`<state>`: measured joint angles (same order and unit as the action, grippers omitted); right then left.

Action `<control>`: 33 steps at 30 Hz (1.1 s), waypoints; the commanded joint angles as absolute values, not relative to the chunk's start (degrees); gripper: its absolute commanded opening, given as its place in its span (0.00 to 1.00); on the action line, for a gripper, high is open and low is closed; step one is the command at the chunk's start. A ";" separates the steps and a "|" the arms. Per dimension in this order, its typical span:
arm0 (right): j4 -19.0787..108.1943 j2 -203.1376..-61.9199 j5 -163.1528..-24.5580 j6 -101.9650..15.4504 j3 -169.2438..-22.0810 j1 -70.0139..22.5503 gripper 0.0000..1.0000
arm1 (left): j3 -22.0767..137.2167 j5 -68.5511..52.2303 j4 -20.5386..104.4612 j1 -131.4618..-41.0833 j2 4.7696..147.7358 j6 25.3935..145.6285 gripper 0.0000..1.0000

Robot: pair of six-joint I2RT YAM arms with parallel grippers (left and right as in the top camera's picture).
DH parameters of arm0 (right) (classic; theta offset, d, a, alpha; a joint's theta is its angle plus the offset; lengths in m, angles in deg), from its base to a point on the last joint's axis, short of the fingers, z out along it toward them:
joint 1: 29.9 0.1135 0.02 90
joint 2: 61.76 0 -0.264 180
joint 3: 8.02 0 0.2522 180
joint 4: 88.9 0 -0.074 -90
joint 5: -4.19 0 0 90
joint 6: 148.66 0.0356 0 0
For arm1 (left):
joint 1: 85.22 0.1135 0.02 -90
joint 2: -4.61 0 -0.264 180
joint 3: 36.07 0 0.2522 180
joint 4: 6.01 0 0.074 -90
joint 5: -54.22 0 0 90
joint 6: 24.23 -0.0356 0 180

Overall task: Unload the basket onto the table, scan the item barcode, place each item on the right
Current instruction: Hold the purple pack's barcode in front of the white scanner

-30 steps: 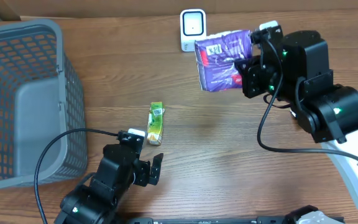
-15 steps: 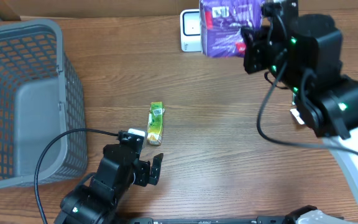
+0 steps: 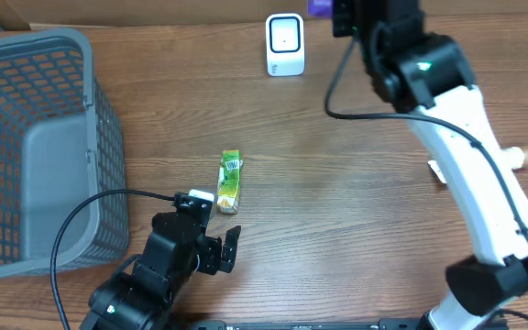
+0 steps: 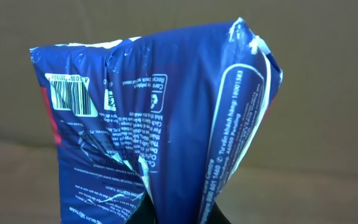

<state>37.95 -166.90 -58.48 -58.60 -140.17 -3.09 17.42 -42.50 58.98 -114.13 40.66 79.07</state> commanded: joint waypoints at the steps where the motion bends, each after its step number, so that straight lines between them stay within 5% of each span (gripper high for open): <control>1: 41.57 -171.18 -43.03 -68.28 -142.14 -0.09 0.04 | 17.22 -43.26 58.89 -114.59 40.72 78.18 1.00; 7: 52.98 -180.19 -30.55 -80.46 -142.12 2.29 0.04 | 17.22 -43.26 58.89 -114.59 40.72 78.18 1.00; 19: 66.32 -193.52 -31.88 -114.40 -142.05 2.33 0.04 | 17.22 -43.26 58.91 -114.59 40.72 78.18 1.00; 33: 81.49 -199.97 -37.67 -126.18 -141.90 1.83 0.04 | 17.22 -43.26 58.89 -114.59 40.72 78.18 1.00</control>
<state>79.69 -199.71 -36.58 -123.56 -140.70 2.33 17.42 -42.52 59.00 -114.13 40.66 79.07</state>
